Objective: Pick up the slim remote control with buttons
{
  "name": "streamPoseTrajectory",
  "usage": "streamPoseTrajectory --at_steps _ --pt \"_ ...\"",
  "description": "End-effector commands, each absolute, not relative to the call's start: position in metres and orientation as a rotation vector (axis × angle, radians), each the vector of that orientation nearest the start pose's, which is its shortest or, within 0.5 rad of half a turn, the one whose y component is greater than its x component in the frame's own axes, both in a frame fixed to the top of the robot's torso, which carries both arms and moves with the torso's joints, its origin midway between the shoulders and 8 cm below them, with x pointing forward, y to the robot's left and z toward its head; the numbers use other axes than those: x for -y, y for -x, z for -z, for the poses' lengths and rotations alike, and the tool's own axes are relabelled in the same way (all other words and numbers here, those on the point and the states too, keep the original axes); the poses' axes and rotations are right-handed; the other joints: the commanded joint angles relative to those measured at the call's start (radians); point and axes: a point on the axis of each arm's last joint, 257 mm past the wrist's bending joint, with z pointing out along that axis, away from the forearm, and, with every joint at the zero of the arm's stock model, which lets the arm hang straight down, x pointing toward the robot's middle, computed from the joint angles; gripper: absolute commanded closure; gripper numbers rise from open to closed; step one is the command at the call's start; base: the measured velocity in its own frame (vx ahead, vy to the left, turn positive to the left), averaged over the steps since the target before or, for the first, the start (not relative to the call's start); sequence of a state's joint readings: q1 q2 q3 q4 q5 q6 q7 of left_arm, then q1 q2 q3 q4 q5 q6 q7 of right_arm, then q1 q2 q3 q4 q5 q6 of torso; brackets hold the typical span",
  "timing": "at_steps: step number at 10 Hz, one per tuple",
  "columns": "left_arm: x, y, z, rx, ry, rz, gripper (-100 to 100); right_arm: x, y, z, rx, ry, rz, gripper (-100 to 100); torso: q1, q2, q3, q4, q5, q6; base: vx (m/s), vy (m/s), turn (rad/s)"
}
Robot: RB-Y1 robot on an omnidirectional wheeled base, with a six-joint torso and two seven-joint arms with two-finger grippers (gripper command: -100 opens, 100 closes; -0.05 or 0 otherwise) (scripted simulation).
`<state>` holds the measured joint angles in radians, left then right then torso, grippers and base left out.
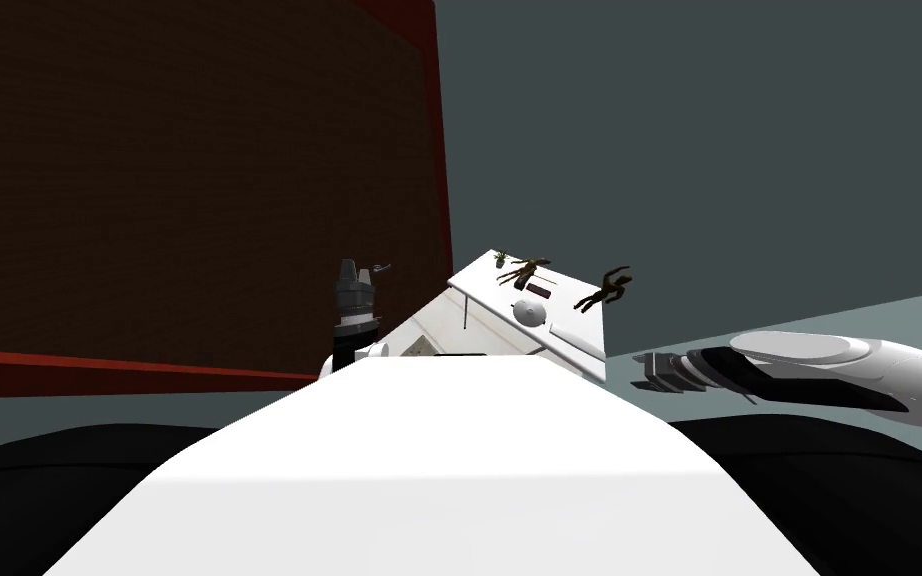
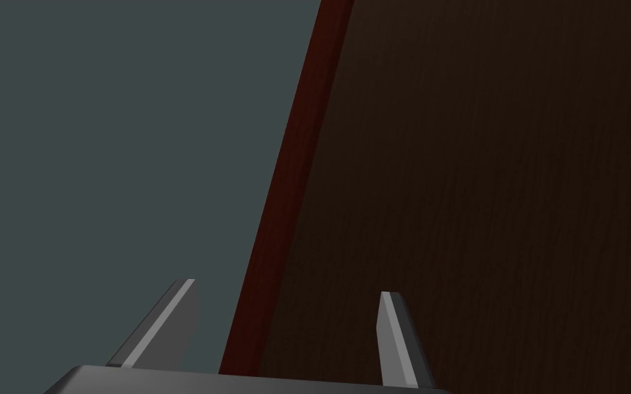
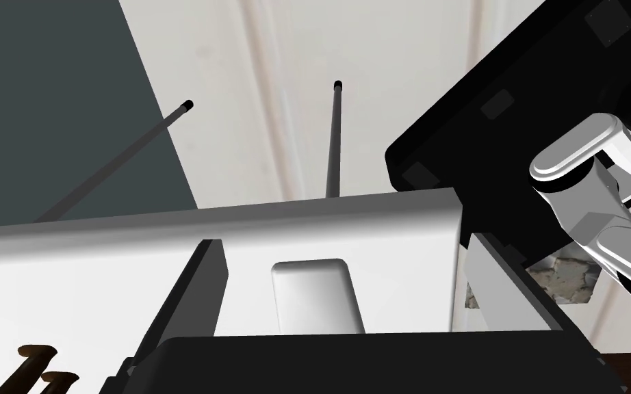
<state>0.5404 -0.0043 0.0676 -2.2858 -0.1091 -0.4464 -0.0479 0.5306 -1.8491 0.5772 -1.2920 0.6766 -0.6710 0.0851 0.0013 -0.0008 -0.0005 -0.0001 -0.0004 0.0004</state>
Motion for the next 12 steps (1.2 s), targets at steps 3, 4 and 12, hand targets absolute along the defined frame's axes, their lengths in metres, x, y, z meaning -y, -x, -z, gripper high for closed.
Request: streamPoseTrajectory --at_steps 3,4,12 --pt "-0.298 -0.346 -0.003 -0.738 0.632 1.085 0 0.66 -0.117 0.302 -2.9 1.126 0.078 -100 0.0 -0.001 0.0 0.0 0.0 0.0 0.026 0.006 0.043" --pt "-0.298 -0.346 -0.003 -0.738 0.632 1.085 0 0.66 -0.117 0.302 -2.9 1.126 0.078 -100 -0.001 -0.001 0.0 0.0 0.0 0.0 0.024 0.017 0.02" --pt "-0.298 -0.346 -0.003 -0.738 0.633 1.085 0 0.655 -0.108 0.308 -2.91 1.146 0.062 -100 0.001 0.001 0.0 0.0 0.0 0.0 0.021 0.012 0.024"
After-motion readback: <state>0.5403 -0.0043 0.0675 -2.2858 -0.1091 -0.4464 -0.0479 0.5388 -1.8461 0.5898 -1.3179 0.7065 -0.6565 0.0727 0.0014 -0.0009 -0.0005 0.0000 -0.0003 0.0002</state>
